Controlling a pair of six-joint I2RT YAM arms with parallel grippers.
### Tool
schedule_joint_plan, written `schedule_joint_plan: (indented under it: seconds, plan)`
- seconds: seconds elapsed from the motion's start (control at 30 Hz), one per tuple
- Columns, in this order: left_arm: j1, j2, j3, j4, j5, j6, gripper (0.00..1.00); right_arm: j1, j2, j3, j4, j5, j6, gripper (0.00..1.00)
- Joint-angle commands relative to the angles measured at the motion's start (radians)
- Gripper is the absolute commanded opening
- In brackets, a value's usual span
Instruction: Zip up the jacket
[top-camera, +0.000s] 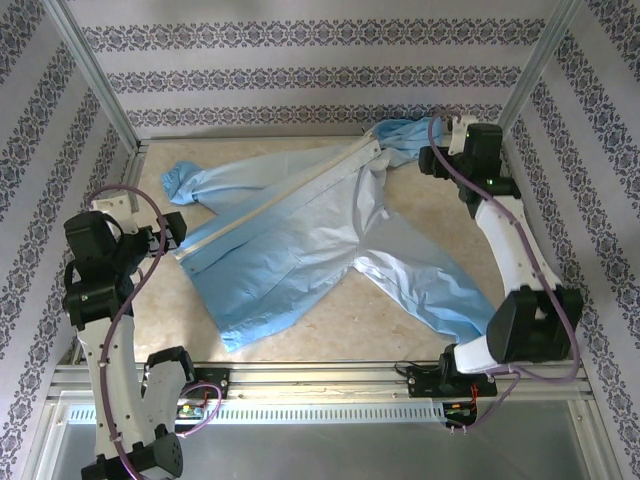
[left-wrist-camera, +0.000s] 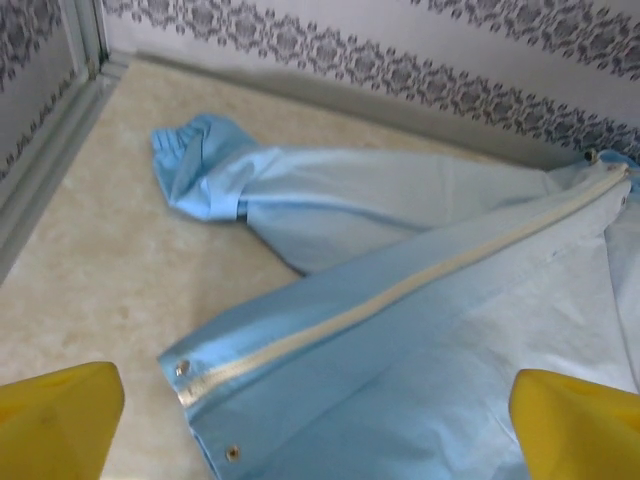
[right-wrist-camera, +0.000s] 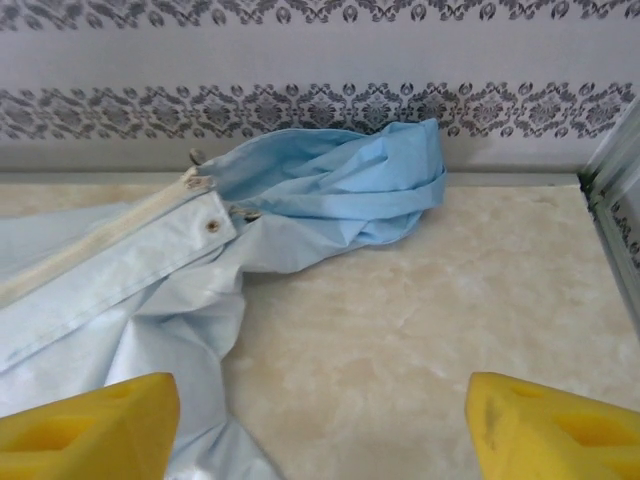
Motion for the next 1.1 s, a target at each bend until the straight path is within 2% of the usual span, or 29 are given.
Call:
schedule_joint_plan:
  seconds: [0.0,0.07,0.2,0.37,0.6,0.73,0.83,0.97,1.07]
  plan:
    - [0.009,-0.015,-0.068,0.227,0.011,-0.024,1.00,0.018,-0.115,-0.123,0.147,-0.022,0.016,0.91]
    - [0.009,-0.035,-0.147,0.372,0.039,-0.038,1.00,0.022,-0.184,-0.202,0.197,-0.007,0.027,0.98]
    - [0.007,-0.038,-0.325,0.652,0.085,-0.105,1.00,0.032,-0.286,-0.356,0.282,0.087,0.058,0.98]
    - [0.007,-0.061,-0.572,1.001,0.028,-0.068,1.00,0.047,-0.371,-0.676,0.619,0.155,-0.001,0.98]
    - [0.002,0.014,-0.734,1.171,-0.119,-0.063,1.00,0.052,-0.299,-0.828,0.835,0.104,-0.034,0.98]
    - [-0.034,0.099,-0.712,1.094,-0.186,-0.035,1.00,0.051,-0.207,-0.847,0.934,0.075,-0.045,0.98]
    - [-0.100,0.165,-0.761,1.209,-0.207,-0.036,1.00,0.068,-0.155,-0.858,1.004,0.070,-0.099,0.98]
    - [-0.210,0.325,-0.778,1.363,-0.269,0.034,1.00,0.039,-0.137,-0.856,1.045,0.057,-0.070,0.98]
    - [-0.238,0.472,-0.768,1.502,-0.253,0.040,1.00,0.006,-0.114,-0.846,1.081,0.033,-0.032,0.98]
